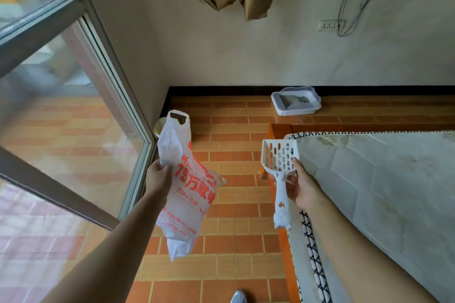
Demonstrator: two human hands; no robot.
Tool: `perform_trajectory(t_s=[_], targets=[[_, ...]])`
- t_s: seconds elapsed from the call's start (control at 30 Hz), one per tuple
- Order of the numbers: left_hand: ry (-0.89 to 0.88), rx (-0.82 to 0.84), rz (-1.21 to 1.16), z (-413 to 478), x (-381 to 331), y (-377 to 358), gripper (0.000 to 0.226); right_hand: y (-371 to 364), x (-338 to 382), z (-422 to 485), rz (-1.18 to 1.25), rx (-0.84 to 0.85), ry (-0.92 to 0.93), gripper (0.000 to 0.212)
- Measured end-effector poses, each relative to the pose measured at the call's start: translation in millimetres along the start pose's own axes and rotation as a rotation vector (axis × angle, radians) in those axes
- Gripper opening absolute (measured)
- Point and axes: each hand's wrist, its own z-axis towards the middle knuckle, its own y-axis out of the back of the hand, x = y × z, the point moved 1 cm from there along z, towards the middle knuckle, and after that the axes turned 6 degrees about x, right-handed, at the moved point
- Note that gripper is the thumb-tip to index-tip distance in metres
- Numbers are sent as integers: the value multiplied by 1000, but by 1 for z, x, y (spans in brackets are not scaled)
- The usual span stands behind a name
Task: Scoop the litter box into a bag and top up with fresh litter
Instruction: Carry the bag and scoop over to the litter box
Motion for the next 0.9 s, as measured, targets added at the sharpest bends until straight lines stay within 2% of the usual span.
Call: perform_trajectory(t_s=[0.2, 0.37, 0.57, 0.7, 0.9], targets=[[-7, 37, 17, 68, -28, -26, 4, -21, 36, 54, 14, -21, -3, 45], [14, 100, 43, 146, -51, -44, 16, -45, 59, 108, 24, -92, 12, 43], [11, 191, 94, 251, -100, -57, 18, -88, 94, 175, 120, -212, 56, 41], [-26, 245, 175, 315, -131, -68, 18, -118, 116, 208, 182, -223, 94, 35], [-55, 344, 210, 379, -166, -94, 15, -136, 140, 245, 266, -215, 93, 37]])
